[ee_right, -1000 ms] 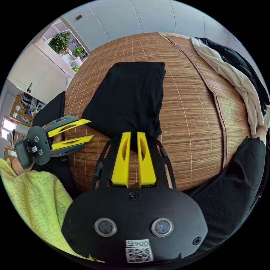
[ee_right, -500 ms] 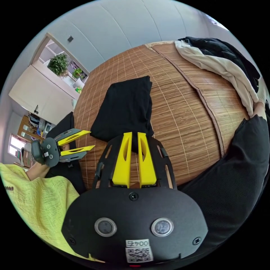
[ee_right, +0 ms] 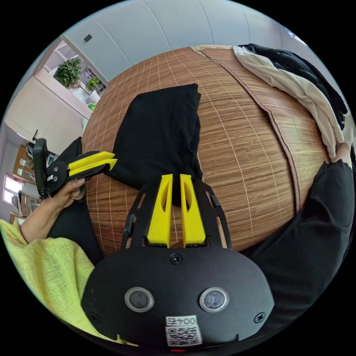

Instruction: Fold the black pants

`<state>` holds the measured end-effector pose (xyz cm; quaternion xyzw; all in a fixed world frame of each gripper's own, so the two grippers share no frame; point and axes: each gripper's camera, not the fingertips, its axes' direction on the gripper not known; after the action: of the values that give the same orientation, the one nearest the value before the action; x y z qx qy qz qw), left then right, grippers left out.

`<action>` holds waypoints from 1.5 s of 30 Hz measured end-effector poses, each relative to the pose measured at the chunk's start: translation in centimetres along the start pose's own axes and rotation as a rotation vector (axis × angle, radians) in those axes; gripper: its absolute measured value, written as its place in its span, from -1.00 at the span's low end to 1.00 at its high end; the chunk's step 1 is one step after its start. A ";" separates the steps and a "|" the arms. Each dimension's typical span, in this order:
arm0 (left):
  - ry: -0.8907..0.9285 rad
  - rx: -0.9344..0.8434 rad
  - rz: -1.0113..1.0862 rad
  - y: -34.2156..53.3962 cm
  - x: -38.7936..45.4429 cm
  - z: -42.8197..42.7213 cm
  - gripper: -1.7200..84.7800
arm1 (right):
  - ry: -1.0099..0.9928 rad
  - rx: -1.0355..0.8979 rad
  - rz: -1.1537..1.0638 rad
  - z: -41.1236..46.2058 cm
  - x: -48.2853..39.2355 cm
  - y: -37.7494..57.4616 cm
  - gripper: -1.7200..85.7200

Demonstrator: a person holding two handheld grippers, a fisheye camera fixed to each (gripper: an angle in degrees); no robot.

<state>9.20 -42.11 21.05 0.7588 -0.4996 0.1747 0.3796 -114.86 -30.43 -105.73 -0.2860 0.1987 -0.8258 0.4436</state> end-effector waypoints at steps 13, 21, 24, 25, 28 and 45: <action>-0.123 0.139 0.299 2.5 6.4 -3.3 -0.72 | 0.048 0.157 -0.255 -3.7 -7.7 3.7 -0.76; -0.256 0.120 0.566 4.2 13.8 -1.4 -0.69 | 0.366 0.061 -0.624 1.6 -14.8 5.7 -0.69; -0.292 0.107 0.602 3.7 15.3 -0.5 -0.67 | 0.491 0.016 -0.661 4.1 -14.8 5.8 -0.75; -0.296 0.102 0.609 3.5 15.6 -0.3 -0.67 | 0.500 0.024 -0.666 4.3 -14.4 5.7 -0.78; -0.336 0.104 0.637 2.7 16.6 0.1 -0.67 | 0.421 0.058 -0.621 3.0 -12.6 5.3 -0.82; -0.210 0.087 0.302 -6.3 9.8 -3.3 -0.96 | -0.559 0.151 0.203 0.5 18.1 8.3 -0.51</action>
<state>19.49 -44.41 26.96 0.7049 -0.6368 0.1709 0.2616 -117.43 -50.13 -104.86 -0.4470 0.0346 -0.6789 0.5815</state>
